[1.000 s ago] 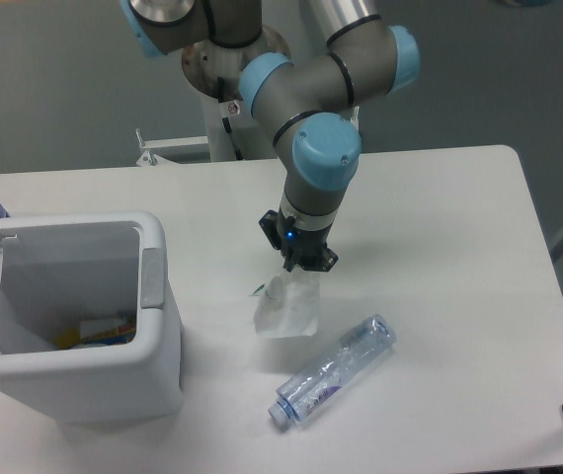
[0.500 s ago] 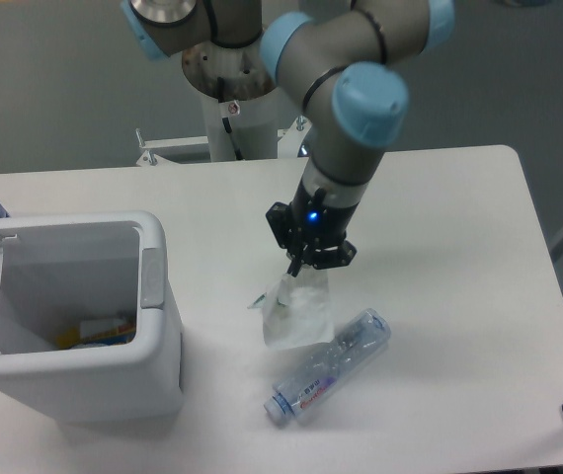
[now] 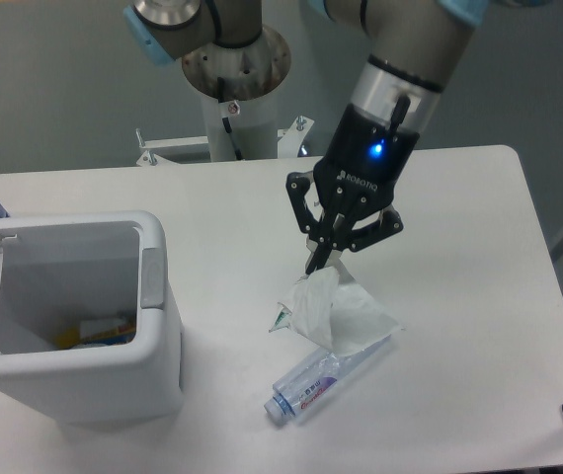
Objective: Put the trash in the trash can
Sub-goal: 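Carry the tissue over the white bin and open the gripper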
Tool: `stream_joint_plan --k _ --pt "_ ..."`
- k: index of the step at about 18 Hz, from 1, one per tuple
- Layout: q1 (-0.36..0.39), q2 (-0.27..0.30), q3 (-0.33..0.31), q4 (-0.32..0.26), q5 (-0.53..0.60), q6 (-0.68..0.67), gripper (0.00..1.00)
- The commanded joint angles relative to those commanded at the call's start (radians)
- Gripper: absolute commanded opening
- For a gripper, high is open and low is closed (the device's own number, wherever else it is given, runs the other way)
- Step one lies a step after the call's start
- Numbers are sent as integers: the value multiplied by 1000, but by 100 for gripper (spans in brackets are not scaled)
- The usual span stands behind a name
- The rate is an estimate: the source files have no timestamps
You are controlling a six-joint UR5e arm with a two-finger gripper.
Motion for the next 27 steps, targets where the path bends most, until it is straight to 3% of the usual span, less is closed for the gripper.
stream_joint_plan --k 7,16,18,20,21,23,24,27 --pt "-143 17 -20 5 1 -131 0" --pt "-290 11 -83 12 9 -118 5" --pt "-295 16 -103 18 9 -112 22" --pt "-304 16 -109 31 9 -112 27" --pt "-304 14 -114 34 9 -111 41" --pt "-304 12 -111 37 9 -109 79" --pt "-304 12 -110 43 9 -109 86" --pt "-302 16 -107 46 9 -109 92"
